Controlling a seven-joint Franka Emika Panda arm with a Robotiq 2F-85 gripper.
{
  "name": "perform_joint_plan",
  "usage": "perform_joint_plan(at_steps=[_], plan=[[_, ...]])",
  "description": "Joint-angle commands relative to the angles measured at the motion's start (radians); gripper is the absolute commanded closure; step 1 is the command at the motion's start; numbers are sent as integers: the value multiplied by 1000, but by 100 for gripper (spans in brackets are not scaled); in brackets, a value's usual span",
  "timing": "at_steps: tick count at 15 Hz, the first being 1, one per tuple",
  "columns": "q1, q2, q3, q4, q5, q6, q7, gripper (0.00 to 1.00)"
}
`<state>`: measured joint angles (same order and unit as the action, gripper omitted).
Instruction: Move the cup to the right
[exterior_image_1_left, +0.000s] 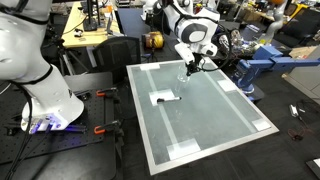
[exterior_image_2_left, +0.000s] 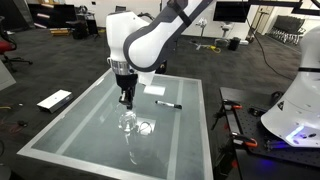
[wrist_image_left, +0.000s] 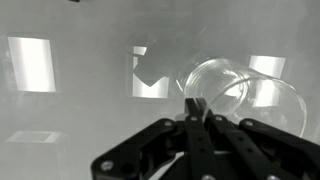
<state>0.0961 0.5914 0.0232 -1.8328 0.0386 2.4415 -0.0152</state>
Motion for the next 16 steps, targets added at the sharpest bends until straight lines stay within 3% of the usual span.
perform_joint_plan(at_steps=[1, 16], plan=[[-34, 1, -20, 38, -16, -1, 16, 99], [-233, 14, -82, 135, 46, -29, 18, 99]])
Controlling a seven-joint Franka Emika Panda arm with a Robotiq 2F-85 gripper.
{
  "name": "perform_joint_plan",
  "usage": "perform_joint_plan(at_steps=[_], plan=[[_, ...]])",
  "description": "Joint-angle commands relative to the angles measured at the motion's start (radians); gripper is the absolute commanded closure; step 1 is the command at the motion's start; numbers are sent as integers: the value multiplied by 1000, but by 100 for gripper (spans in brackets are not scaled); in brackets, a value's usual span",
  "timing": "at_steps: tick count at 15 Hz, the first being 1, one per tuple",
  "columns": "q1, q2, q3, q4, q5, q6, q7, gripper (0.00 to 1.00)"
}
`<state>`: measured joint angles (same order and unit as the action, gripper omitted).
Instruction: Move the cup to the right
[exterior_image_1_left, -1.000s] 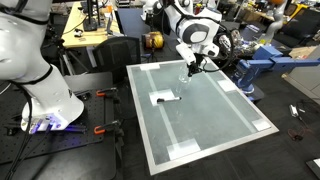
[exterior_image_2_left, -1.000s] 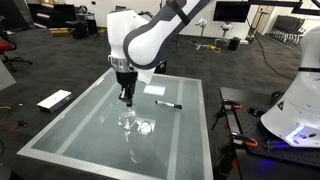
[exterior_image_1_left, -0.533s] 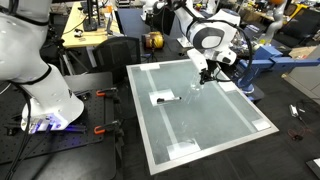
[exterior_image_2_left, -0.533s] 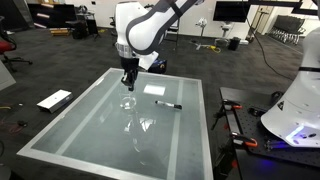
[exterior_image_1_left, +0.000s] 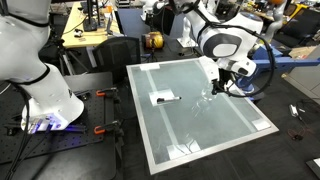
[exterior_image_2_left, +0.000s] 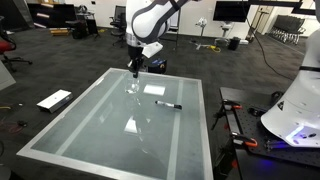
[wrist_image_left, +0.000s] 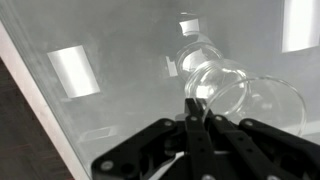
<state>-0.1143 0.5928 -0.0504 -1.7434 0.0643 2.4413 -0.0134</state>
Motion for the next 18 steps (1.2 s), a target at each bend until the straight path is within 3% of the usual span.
perform_joint_plan(at_steps=[1, 18], plan=[[-33, 17, -14, 57, 22, -38, 17, 99], [-152, 174, -37, 318, 63, -213, 20, 99]])
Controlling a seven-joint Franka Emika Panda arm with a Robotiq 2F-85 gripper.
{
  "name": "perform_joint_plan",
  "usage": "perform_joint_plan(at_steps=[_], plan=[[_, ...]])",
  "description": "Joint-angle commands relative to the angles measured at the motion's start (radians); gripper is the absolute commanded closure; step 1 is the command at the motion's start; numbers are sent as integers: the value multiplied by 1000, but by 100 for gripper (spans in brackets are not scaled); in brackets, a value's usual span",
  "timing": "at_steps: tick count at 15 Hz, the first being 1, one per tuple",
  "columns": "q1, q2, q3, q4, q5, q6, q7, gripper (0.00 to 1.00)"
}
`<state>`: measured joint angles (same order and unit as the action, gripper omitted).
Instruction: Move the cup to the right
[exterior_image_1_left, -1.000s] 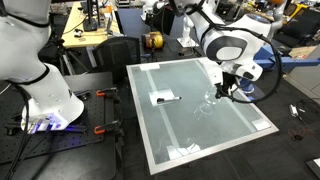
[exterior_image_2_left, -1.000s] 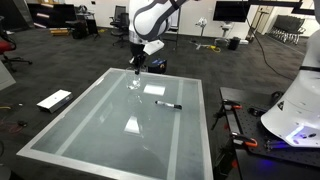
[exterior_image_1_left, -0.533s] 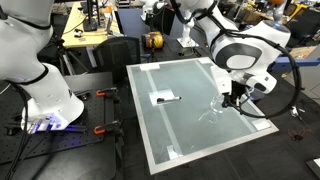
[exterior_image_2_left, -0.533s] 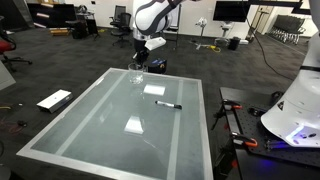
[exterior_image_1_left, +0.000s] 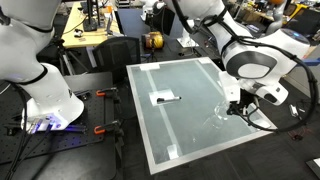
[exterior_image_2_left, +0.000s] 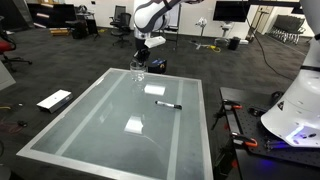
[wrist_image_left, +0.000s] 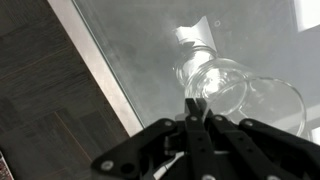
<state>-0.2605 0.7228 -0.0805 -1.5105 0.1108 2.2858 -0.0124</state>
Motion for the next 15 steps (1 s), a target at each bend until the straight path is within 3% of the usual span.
perform_joint_plan(at_steps=[1, 15], plan=[[-9, 55, -6, 98, 18, -61, 19, 99], [-14, 167, -13, 231, 16, -74, 58, 99]])
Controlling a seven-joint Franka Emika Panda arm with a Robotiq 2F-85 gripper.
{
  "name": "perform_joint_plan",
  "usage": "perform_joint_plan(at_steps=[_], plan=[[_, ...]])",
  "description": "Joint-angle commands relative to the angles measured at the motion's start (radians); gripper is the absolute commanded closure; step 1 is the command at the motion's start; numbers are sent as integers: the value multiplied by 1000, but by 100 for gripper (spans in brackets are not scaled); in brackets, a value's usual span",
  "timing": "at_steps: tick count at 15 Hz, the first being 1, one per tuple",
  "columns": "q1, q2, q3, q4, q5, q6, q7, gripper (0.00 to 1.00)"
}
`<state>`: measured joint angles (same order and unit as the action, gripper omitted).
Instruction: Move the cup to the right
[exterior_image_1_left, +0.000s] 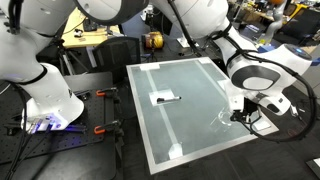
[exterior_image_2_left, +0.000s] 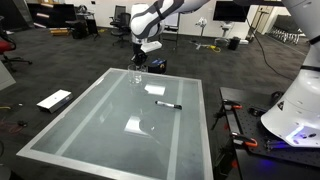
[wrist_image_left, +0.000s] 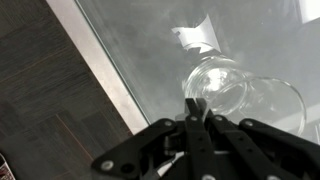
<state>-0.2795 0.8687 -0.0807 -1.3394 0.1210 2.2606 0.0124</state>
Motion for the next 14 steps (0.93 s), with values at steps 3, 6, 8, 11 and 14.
perform_joint_plan(at_steps=[3, 6, 8, 11, 14], plan=[[6, 29, -13, 72, 5, -52, 45, 85], [5, 32, -14, 84, 4, -56, 46, 75], [6, 30, -14, 86, 4, -55, 45, 61], [9, 11, -13, 67, 3, -45, 42, 34], [16, -11, -12, 47, 0, -35, 40, 16]])
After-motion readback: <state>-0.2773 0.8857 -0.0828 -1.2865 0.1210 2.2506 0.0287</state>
